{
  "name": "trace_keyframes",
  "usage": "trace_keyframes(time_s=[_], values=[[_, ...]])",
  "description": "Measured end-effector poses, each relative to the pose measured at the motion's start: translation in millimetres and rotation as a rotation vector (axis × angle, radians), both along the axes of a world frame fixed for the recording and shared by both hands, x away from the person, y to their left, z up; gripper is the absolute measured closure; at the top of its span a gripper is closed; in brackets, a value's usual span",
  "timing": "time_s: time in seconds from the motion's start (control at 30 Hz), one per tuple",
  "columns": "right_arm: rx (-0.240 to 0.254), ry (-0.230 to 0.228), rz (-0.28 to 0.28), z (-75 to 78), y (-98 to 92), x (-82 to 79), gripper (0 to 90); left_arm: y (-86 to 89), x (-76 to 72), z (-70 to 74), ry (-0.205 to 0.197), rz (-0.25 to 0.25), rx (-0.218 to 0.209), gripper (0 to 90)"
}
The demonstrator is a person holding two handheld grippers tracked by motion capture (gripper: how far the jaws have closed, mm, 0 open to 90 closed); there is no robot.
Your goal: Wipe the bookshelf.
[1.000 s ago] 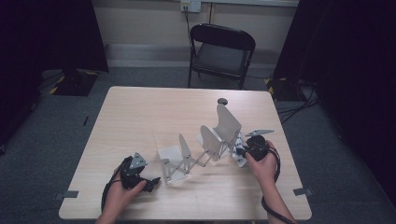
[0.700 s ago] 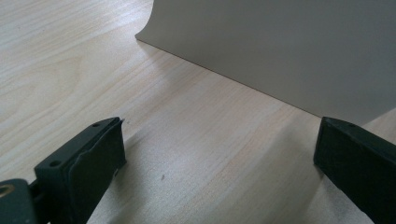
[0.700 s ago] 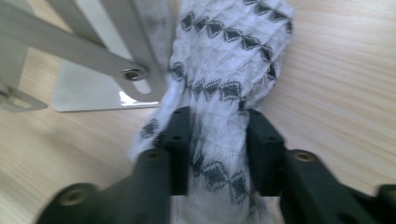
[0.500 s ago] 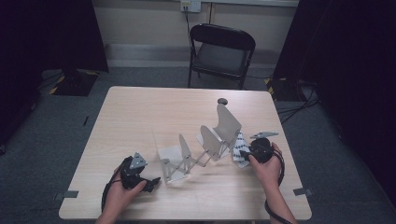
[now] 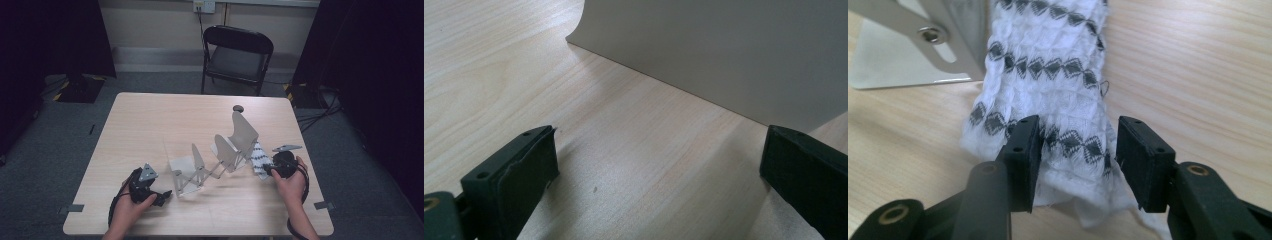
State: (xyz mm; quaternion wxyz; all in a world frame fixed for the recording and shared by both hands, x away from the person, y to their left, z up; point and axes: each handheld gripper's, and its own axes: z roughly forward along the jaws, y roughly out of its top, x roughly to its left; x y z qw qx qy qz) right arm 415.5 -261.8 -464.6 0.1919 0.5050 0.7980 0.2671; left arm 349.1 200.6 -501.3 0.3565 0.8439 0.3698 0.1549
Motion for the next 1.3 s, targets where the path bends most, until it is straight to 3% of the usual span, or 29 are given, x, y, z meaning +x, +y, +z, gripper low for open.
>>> trace_keyframes(time_s=[0.2,0.37,0.43,0.5,0.57,0.67,0.73,0.9,1.13,1.3], values=[[0.04,-0.024,-0.013,9.6,-0.4,1.3,47.3,-0.4,-0.7,0.0,0.003,0.0,0.0,1.7],[0.026,-0.001,0.014,-0.5,8.9,6.1,47.5,-0.4,-0.8,0.1,0.001,-0.002,0.002,1.7],[0.023,0.013,0.017,-8.7,10.7,8.6,52.9,-0.3,-0.8,0.1,0.001,-0.003,0.003,1.7],[0.057,0.008,0.013,-13.0,9.9,10.6,57.6,-0.4,-0.8,0.1,0.001,-0.003,0.003,1.7],[0.077,0.018,0.015,-12.4,9.0,12.0,69.1,-0.3,-0.7,0.1,0.001,-0.003,0.003,1.7],[0.058,0.012,0.024,-7.3,11.3,11.4,74.9,-0.3,-0.7,0.1,0.001,-0.003,0.003,1.7],[0.077,0.011,0.027,-2.6,11.7,10.4,76.0,-0.3,-0.7,0.2,0.001,-0.003,0.004,1.6],[0.097,-0.01,0.024,21.4,9.8,6.5,77.4,-0.4,-0.8,0.1,0.0,-0.004,0.004,1.6],[0.14,-0.083,0.023,68.5,3.1,2.9,77.7,-1.2,-1.6,0.1,-0.001,-0.006,0.003,1.6],[0.143,-0.152,0.064,105.5,15.2,7.1,77.7,-1.3,-1.6,0.1,-0.001,-0.006,0.003,1.6]])
